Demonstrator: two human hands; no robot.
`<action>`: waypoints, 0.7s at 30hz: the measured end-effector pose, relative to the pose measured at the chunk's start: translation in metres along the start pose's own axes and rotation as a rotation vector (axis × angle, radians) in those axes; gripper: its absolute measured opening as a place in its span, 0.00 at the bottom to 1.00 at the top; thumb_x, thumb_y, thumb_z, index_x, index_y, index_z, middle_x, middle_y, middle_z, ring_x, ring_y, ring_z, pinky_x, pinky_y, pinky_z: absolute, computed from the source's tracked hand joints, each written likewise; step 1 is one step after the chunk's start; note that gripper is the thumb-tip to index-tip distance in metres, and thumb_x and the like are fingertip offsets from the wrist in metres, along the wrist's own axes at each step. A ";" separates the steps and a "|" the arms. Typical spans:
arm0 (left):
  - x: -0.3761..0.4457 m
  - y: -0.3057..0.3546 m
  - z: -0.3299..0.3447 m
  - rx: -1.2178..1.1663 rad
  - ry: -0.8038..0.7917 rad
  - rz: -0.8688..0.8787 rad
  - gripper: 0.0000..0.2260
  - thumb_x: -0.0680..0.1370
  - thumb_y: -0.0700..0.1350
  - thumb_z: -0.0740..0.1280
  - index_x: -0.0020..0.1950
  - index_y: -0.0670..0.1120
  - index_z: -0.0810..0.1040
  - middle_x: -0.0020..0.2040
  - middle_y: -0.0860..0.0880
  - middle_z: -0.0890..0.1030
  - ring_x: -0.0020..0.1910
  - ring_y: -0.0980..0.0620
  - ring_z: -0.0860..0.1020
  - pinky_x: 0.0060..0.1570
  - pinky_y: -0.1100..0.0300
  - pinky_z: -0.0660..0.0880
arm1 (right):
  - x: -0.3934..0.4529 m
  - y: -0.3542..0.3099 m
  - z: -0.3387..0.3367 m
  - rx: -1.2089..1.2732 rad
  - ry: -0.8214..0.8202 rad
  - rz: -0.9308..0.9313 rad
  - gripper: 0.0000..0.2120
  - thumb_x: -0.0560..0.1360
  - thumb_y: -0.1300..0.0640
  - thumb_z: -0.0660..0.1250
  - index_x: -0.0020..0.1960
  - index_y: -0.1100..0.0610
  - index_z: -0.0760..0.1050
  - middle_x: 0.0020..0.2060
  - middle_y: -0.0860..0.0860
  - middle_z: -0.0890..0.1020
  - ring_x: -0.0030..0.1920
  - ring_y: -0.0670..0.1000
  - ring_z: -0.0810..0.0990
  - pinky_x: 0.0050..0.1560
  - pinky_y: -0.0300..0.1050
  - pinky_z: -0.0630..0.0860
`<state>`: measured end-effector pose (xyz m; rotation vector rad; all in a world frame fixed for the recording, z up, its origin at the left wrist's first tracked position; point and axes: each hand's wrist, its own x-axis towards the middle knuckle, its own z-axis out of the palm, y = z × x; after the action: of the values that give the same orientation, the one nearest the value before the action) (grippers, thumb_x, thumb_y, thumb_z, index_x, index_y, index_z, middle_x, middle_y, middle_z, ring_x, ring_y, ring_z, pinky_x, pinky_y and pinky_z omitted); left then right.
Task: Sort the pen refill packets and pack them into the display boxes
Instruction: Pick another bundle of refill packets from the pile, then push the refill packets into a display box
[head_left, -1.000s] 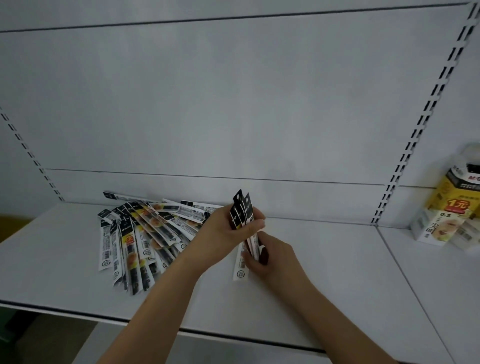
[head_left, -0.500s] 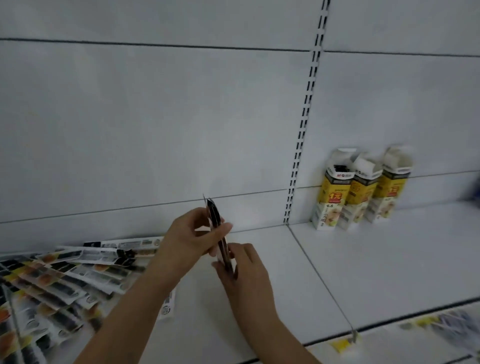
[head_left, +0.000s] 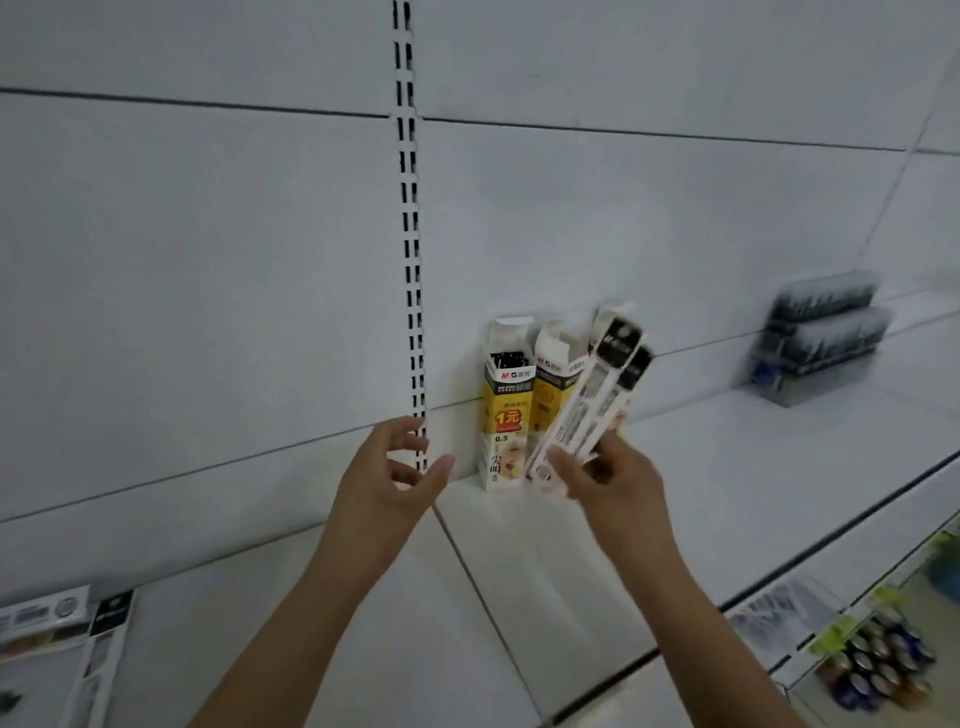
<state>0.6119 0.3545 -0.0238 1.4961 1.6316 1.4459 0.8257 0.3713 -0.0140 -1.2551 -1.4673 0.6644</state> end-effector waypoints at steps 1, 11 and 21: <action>0.005 -0.003 0.015 0.057 0.009 -0.010 0.21 0.74 0.52 0.73 0.65 0.54 0.73 0.55 0.57 0.78 0.39 0.58 0.78 0.34 0.71 0.72 | 0.016 -0.004 -0.011 0.040 0.017 0.003 0.06 0.74 0.55 0.72 0.49 0.44 0.81 0.38 0.46 0.85 0.35 0.53 0.79 0.38 0.48 0.80; 0.053 -0.013 0.159 0.439 0.364 0.023 0.41 0.66 0.63 0.73 0.71 0.46 0.62 0.61 0.47 0.70 0.58 0.48 0.72 0.54 0.52 0.75 | 0.132 -0.031 -0.038 0.190 -0.151 -0.078 0.02 0.74 0.62 0.71 0.43 0.60 0.79 0.29 0.48 0.83 0.29 0.44 0.81 0.29 0.31 0.74; 0.039 -0.005 0.113 0.124 0.120 0.079 0.27 0.73 0.59 0.72 0.67 0.71 0.62 0.60 0.70 0.75 0.58 0.72 0.73 0.52 0.73 0.71 | 0.147 -0.037 -0.048 0.270 -0.297 -0.162 0.04 0.73 0.56 0.72 0.40 0.56 0.81 0.26 0.47 0.81 0.28 0.40 0.79 0.31 0.29 0.73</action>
<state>0.6983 0.4323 -0.0530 1.5853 1.7812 1.5282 0.8709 0.4875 0.0847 -0.8459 -1.6361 0.9343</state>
